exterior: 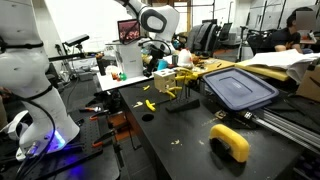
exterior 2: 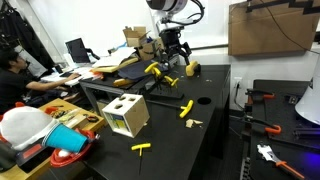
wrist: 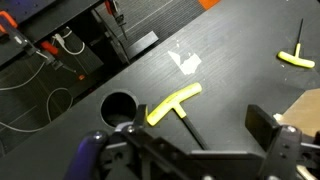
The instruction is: Pick the longest yellow and black object standing and place it in between the stand and the yellow and black object laying on the table, pick the yellow and black object closest to the stand and move it to the left over the other yellow and black object
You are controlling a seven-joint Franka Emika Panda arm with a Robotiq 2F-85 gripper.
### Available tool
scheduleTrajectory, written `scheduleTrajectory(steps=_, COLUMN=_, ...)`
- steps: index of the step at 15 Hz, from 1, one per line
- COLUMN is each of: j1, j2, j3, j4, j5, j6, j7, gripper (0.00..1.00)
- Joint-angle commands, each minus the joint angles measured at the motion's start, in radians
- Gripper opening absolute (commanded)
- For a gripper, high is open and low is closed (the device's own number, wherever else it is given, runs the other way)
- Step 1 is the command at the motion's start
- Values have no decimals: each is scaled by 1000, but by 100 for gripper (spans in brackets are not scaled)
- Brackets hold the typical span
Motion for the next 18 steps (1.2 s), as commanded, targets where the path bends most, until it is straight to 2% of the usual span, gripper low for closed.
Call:
scheduleTrajectory(steps=1, j1=-14, j2=41, j3=-18, j4=28, j5=81, j6=-12, j7=92, gripper=100)
scheduleTrajectory(steps=4, j1=-7, j2=39, j3=-36, j4=15, j5=104, j6=53, j7=202, gripper=100)
scheduleTrajectory(steps=7, j1=11, j2=4, j3=-40, j4=3, j5=46, j6=121, j7=332, gripper=100)
scheduleTrajectory(steps=8, j1=-10, j2=40, j3=-30, j4=8, j5=71, j6=100, j7=254, gripper=100)
scheduleTrajectory(steps=18, j1=-8, j2=47, j3=-30, j4=9, j5=67, j6=104, j7=260, gripper=100)
